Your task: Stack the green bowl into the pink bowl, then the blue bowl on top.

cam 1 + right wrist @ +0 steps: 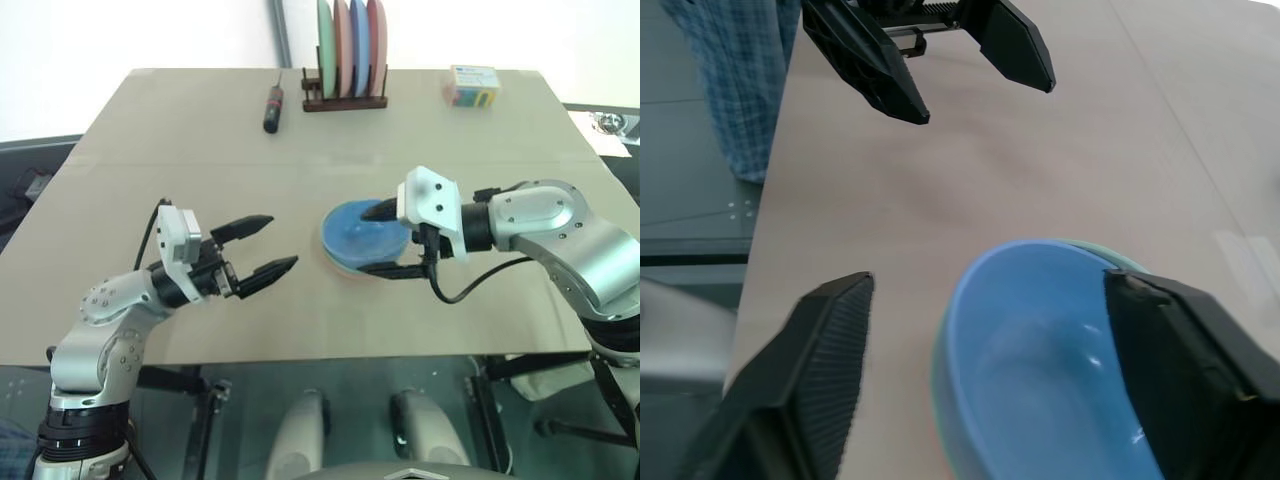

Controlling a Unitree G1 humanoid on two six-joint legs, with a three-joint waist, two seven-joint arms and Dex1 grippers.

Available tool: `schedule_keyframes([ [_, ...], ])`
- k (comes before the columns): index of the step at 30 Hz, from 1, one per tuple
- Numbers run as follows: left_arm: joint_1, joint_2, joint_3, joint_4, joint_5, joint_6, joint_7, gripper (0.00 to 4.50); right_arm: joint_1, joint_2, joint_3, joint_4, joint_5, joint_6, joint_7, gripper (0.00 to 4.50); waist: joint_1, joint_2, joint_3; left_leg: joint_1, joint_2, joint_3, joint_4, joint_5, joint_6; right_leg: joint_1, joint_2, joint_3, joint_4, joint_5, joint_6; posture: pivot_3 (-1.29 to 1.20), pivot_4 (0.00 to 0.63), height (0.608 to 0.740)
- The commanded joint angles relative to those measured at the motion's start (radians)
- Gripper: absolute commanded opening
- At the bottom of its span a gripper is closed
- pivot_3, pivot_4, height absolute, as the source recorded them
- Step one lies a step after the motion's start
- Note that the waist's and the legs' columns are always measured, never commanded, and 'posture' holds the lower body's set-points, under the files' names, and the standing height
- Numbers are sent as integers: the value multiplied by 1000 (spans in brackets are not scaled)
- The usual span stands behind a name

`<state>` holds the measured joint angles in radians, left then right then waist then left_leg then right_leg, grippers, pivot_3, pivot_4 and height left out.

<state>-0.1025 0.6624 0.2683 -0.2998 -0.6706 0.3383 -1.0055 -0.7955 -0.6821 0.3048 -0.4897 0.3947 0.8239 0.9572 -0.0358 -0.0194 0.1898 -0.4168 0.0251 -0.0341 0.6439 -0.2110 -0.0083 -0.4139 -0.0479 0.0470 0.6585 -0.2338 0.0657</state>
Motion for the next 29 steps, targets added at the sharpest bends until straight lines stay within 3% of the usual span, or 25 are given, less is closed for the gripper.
schedule_keyframes([
  [1, 17, 12, 43, -54, -19, -8, 18, 4500, 8, -20, -165, 59, 49, 2, -20, 4439, 1, 0, 0, 0, 0, 0, 0, 0, 0, 0, 0, 0, 0, 0, 0, 0, 150, 740],
  [7, 100, 34, 88, -107, -22, 66, 103, 4500, 219, -27, -448, 95, 236, 10, 17, 4439, 4, -2, -1, 0, 0, 0, -2, 0, 0, 0, 0, 0, -2, 0, 0, 0, 150, 740],
  [15, 275, 6, 168, -212, -40, 84, 173, 4500, 618, -52, -692, 197, 258, -270, 191, 4439, 3, -2, -1, 2, 0, 2, -2, 0, 0, 1, 0, 2, -1, -3, -2, 0, 150, 740],
  [21, 382, -25, 197, -226, 4, 49, 209, 4500, 781, -94, -753, 335, 205, -462, 307, 4439, -2, -2, -2, 3, 1, 3, -1, 0, 0, 2, 0, 3, -1, -4, 0, 0, 150, 740],
  [29, 411, -19, 208, -172, 78, -51, 185, 4500, 782, -118, -733, 504, 150, -652, 373, 4439, 0, -2, -2, 3, 1, 4, 0, 0, 0, 2, 0, 4, -1, -5, 0, 0, 150, 740],
])
